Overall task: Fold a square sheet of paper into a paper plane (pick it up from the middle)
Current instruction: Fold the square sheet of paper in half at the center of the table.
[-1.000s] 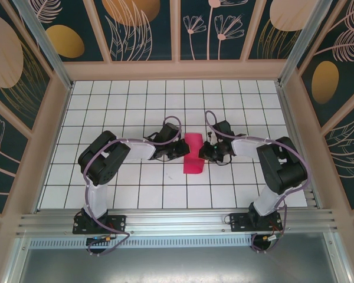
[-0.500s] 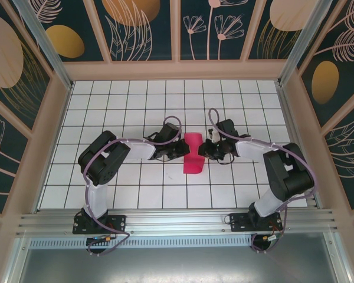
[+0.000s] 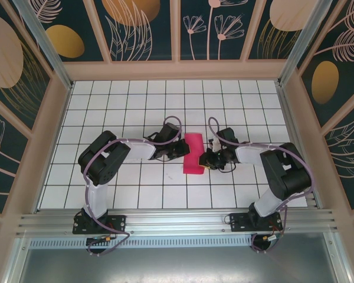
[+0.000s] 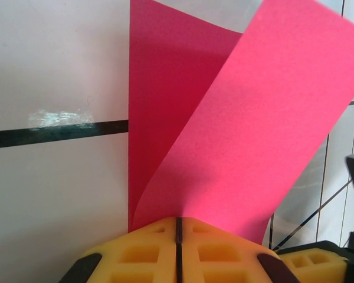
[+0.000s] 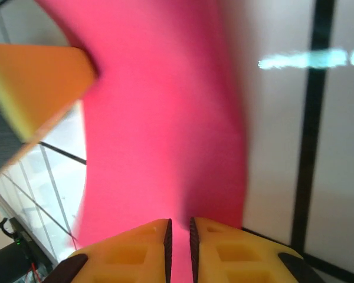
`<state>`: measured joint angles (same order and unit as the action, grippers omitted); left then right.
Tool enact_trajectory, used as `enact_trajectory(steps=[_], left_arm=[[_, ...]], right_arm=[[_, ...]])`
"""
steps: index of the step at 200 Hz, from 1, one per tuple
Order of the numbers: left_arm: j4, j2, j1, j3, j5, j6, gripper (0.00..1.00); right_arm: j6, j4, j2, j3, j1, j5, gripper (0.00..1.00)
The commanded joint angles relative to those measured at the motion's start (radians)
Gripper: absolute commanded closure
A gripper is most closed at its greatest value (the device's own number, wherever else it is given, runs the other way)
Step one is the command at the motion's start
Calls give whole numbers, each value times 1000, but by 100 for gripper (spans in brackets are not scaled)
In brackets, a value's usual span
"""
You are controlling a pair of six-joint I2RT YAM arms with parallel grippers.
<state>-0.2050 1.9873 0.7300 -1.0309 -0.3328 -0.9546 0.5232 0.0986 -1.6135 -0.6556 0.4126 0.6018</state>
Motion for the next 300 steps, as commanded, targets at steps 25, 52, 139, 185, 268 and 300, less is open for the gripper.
enact_trajectory(steps=[25,52,139,185,268,300], left_arm=[[77,71,17,-1,30,29,89],[80,70,17,-1,29,33,89],[78,71,19,-4,26,33,89],[75,74,18,-1,25,34,89],[79,70,18,-4,25,37,89],[79,70,19,-3,23,37,89]], right_arm=[[-13,34,-26,8,6,-56,80],[-5,53,49,-14,9,-26,80],[36,-9,36,55,60,23,79],[34,-33,-6,78,62,13,80],[53,2,141,84,66,46,79],[56,-33,81,137,66,25,79]])
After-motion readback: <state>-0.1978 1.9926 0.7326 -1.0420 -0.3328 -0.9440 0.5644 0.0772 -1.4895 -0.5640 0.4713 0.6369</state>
